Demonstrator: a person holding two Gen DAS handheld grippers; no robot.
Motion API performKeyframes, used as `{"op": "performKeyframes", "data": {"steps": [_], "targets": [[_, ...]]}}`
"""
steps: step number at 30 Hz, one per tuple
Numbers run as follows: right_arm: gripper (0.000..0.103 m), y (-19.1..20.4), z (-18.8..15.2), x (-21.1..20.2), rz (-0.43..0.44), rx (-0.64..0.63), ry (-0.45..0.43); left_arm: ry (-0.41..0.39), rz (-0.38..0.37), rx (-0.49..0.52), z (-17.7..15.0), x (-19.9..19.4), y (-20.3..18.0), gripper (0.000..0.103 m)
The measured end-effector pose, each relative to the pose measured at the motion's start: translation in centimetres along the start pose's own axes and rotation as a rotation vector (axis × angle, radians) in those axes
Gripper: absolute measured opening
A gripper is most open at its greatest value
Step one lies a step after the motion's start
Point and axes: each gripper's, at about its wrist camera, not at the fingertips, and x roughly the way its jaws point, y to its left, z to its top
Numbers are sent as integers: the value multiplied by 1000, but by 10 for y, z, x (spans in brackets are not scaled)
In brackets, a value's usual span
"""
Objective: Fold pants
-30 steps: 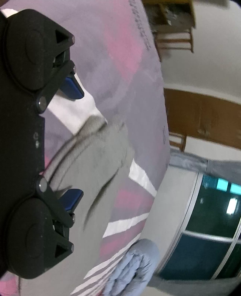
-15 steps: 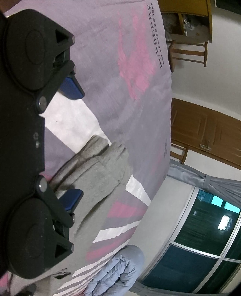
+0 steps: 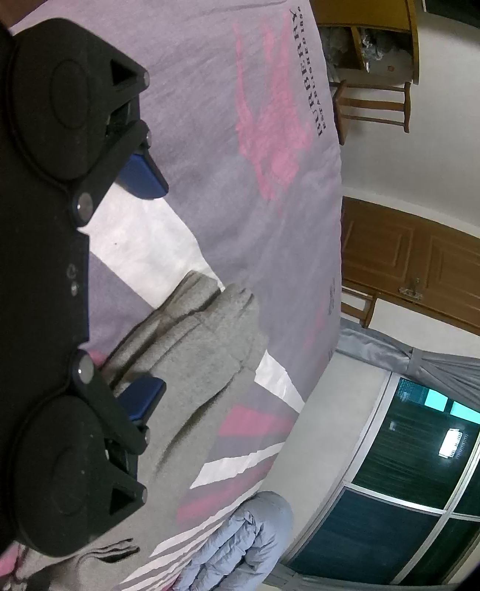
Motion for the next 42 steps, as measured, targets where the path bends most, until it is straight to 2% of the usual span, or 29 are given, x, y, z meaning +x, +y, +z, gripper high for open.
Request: {"op": "performKeyframes", "data": {"steps": [1,2,5,7,9,10,11,12,14,16,17,21,24,27,29,34,38,40,42], "targets": [[51,4,0,-3,43,-4,-4,1,1,4,0,0,-1,97],[57,6,-1,-6,72,8,-14,3,3,6,0,1,-1,97],[57,2,1,-17,121,74,-74,3,1,4,-1,0,-1,97],[57,-6,7,-25,54,133,-127,4,0,6,-1,1,0,97],[52,-13,15,-20,-72,185,-134,9,0,5,-1,2,0,97],[43,-17,17,-13,-134,208,-116,12,0,7,-1,3,0,97],[39,-19,16,-6,-172,228,-97,13,0,9,-1,3,-1,97],[38,-21,16,1,-185,245,-76,15,0,10,-1,3,-1,97],[18,-12,7,20,-148,250,-13,20,-4,20,-1,3,-2,97],[18,4,5,25,-133,189,-10,31,-2,41,-1,4,-5,97],[18,10,5,27,-155,175,-9,36,-5,53,-1,4,-7,97],[18,12,4,32,-175,195,-8,52,-22,94,-1,3,-9,97],[18,15,8,19,-192,213,-57,54,-39,115,-2,1,-8,97],[18,23,4,21,-184,157,23,60,-37,109,-3,3,-8,97],[18,13,12,5,-153,182,-2,39,-39,107,-2,0,-9,97],[18,-26,17,-56,-301,215,-91,-12,-75,157,0,-3,-23,97],[18,-54,9,-102,-487,198,-117,-41,-192,297,-3,-8,-54,97],[18,-68,4,-110,-549,218,-84,-32,-253,360,-7,-9,-70,97],[18,-89,-8,-99,-578,247,34,18,-278,410,-13,-2,-83,97]]}}
